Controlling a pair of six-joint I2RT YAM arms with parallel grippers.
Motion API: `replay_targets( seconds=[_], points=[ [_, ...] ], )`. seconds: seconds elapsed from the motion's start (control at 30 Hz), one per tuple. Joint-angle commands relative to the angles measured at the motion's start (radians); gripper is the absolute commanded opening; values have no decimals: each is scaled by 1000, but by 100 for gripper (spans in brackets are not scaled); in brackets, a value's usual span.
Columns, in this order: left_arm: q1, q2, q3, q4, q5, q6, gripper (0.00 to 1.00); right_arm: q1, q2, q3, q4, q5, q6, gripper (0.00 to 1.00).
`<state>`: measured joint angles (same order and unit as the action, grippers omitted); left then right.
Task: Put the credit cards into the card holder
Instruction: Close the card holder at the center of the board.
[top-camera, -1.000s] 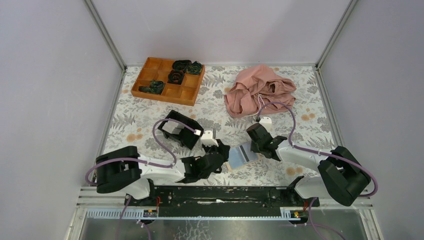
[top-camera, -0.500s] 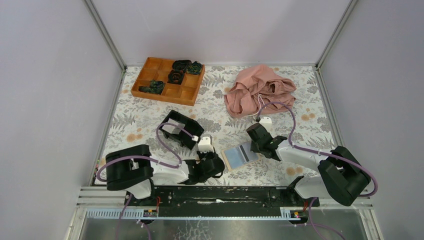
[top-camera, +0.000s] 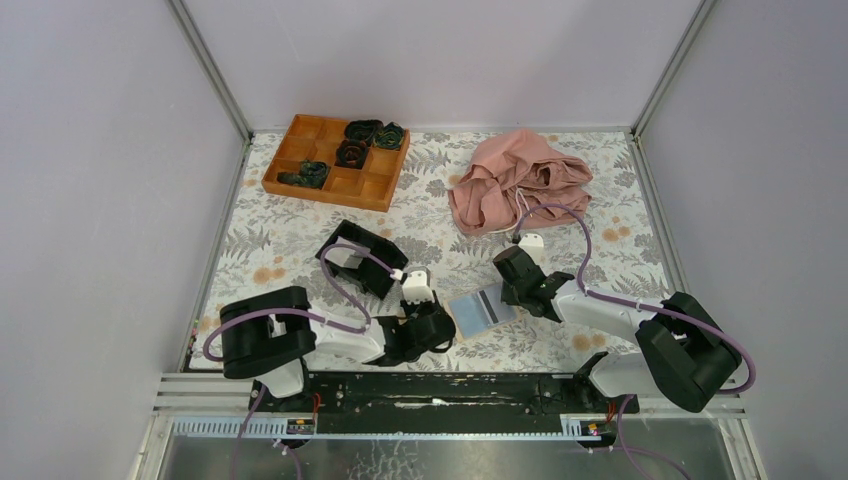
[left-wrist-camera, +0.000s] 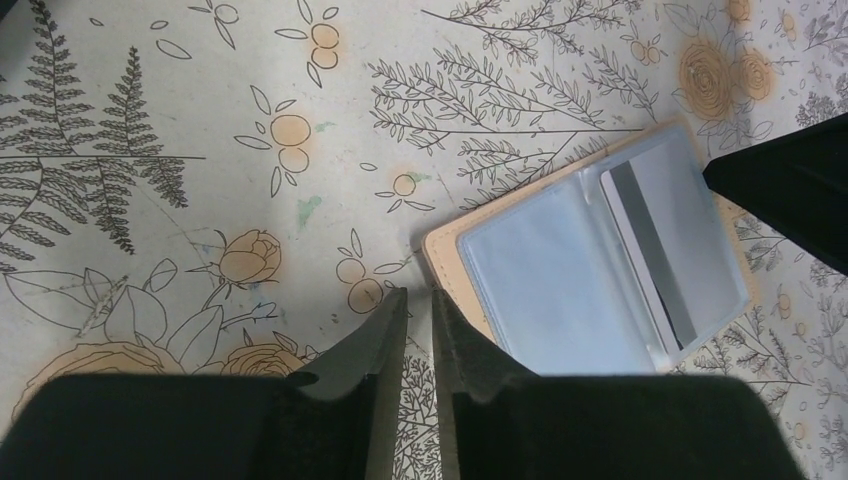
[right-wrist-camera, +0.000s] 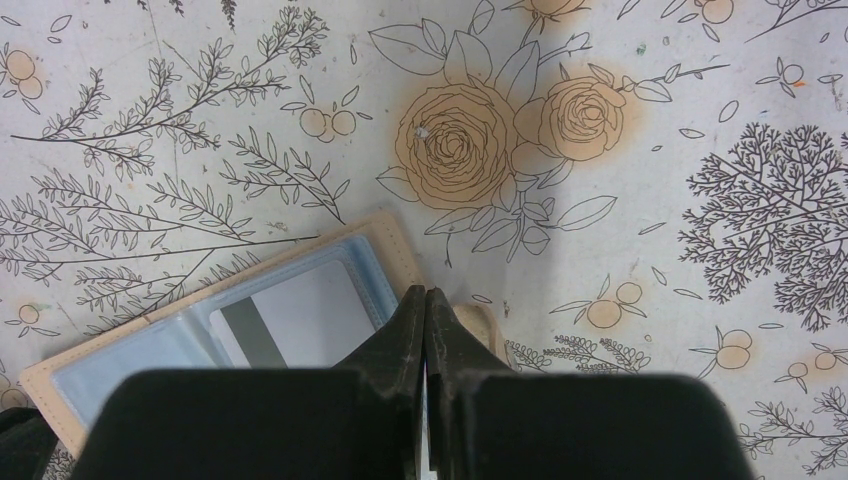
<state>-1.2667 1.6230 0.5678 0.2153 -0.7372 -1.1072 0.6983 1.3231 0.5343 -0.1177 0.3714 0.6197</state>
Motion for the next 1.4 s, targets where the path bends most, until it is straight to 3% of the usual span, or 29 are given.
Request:
replay_targets(
  seconds=[0.0,0.17,0.73,1.37],
  points=[
    [10,-2,-28,-38,78,-48,25,-1,22,-24,27,-74,31,0],
    [12,10,-46,0,104,-90,31,0,23,-26,29,-75,33,0],
    [25,32,-139,327,171,-149,35,0,23,-28,27,-74,34,0],
    [24,69,38,289,169,-34,36,0,22,-33,30,-88,47,0]
  ],
)
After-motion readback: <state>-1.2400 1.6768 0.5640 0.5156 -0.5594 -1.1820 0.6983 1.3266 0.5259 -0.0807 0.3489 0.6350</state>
